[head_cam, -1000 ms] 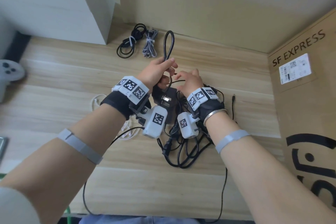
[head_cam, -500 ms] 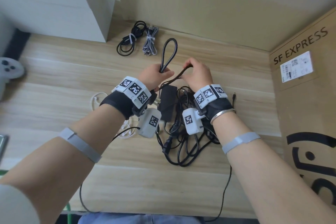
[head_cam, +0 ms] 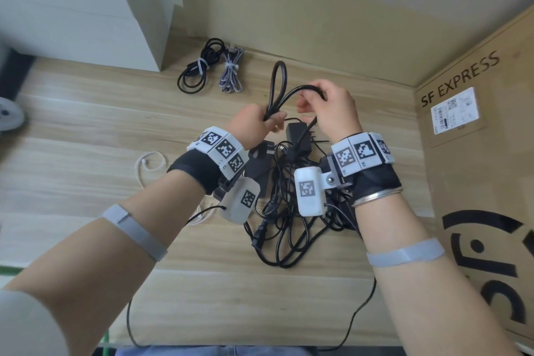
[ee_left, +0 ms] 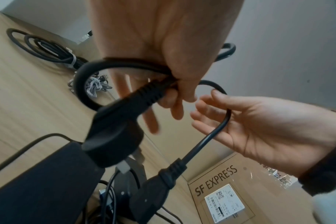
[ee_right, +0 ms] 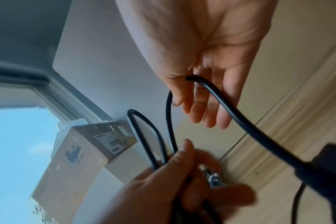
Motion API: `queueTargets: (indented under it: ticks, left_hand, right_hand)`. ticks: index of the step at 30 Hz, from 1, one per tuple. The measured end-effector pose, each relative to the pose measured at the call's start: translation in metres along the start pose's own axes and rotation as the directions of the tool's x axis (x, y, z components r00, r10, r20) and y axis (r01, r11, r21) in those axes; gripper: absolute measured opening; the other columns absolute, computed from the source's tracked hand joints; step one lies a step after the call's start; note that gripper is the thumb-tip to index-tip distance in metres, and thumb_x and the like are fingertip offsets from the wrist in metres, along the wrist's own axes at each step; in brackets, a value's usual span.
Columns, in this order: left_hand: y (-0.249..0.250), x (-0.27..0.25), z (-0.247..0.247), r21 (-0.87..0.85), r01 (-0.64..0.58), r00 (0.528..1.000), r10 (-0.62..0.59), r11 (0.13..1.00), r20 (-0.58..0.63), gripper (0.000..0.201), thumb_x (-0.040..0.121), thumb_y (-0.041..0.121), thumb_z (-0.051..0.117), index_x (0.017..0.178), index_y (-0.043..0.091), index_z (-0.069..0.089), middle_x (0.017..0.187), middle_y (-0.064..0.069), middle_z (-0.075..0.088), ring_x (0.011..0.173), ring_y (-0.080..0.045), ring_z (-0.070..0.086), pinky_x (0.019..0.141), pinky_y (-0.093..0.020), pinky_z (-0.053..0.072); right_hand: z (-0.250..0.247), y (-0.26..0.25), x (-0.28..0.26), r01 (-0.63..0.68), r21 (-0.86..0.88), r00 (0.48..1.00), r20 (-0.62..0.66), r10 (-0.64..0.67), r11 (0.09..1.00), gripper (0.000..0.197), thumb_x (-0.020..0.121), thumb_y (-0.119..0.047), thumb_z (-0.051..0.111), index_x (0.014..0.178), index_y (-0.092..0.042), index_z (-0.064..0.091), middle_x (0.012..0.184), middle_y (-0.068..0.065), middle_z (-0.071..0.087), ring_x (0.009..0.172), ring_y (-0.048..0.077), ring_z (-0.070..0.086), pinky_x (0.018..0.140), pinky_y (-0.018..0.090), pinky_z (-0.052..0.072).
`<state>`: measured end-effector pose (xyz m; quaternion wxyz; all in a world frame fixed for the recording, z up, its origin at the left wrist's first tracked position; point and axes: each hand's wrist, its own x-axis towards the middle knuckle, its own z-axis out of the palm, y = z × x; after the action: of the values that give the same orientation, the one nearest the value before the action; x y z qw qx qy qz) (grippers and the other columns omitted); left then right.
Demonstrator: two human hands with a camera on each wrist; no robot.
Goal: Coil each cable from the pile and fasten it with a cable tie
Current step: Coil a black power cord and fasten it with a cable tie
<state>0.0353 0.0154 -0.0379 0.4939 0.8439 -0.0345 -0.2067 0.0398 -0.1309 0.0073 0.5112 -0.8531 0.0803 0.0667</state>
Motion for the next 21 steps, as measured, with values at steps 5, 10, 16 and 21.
queueTargets:
  ticks: [5, 10, 16, 21]
  left_hand:
    - [0.005, -0.005, 0.008, -0.042, -0.112, 0.99, 0.115, 0.993, 0.078, 0.016, 0.087, 0.028, 0.061, 0.098, 0.017, 0.061, 0.06, 0.009, 0.049, 0.043, 0.003, 0.047, 0.048, -0.007, 0.034]
    - [0.0, -0.001, 0.011, -0.055, -0.033, 0.99, 0.041, 0.998, 0.136, 0.026, 0.083, 0.03, 0.066, 0.066, 0.014, 0.055, 0.055, 0.004, 0.05, 0.047, -0.003, 0.048, 0.053, -0.02, 0.036]
    - [-0.008, -0.005, 0.008, 0.019, -0.046, 0.987, 0.042, 0.999, 0.152, 0.035, 0.092, 0.03, 0.053, 0.06, 0.017, 0.048, 0.056, 0.001, 0.056, 0.055, -0.016, 0.053, 0.06, -0.024, 0.041]
    - [-0.024, -0.011, 0.004, -0.157, 0.018, 1.0, -0.016, 0.987, 0.013, 0.022, 0.095, 0.029, 0.047, 0.075, 0.021, 0.043, 0.047, -0.005, 0.048, 0.047, -0.025, 0.049, 0.06, -0.037, 0.046]
  right_hand:
    - [0.013, -0.006, -0.002, -0.118, 0.231, 0.993, 0.059, 0.107, 0.966, 0.031, 0.094, -0.005, 0.037, 0.081, -0.021, 0.06, 0.086, -0.002, 0.064, 0.097, 0.016, 0.062, 0.085, 0.027, 0.051]
    - [0.017, -0.005, -0.002, -0.164, 0.138, 0.983, 0.1, 0.151, 0.977, 0.025, 0.095, -0.011, 0.037, 0.094, -0.017, 0.061, 0.106, 0.004, 0.068, 0.103, 0.014, 0.06, 0.085, 0.025, 0.044]
    - [0.018, -0.008, -0.007, -0.19, 0.259, 0.98, 0.112, 0.166, 0.947, 0.029, 0.095, -0.01, 0.034, 0.082, -0.024, 0.056, 0.082, -0.004, 0.064, 0.074, 0.005, 0.06, 0.068, 0.02, 0.042]
    - [0.026, -0.011, -0.005, -0.207, 0.243, 0.961, 0.23, 0.151, 0.948, 0.028, 0.092, -0.01, 0.034, 0.085, -0.026, 0.055, 0.089, -0.004, 0.067, 0.084, 0.01, 0.063, 0.084, 0.03, 0.04]
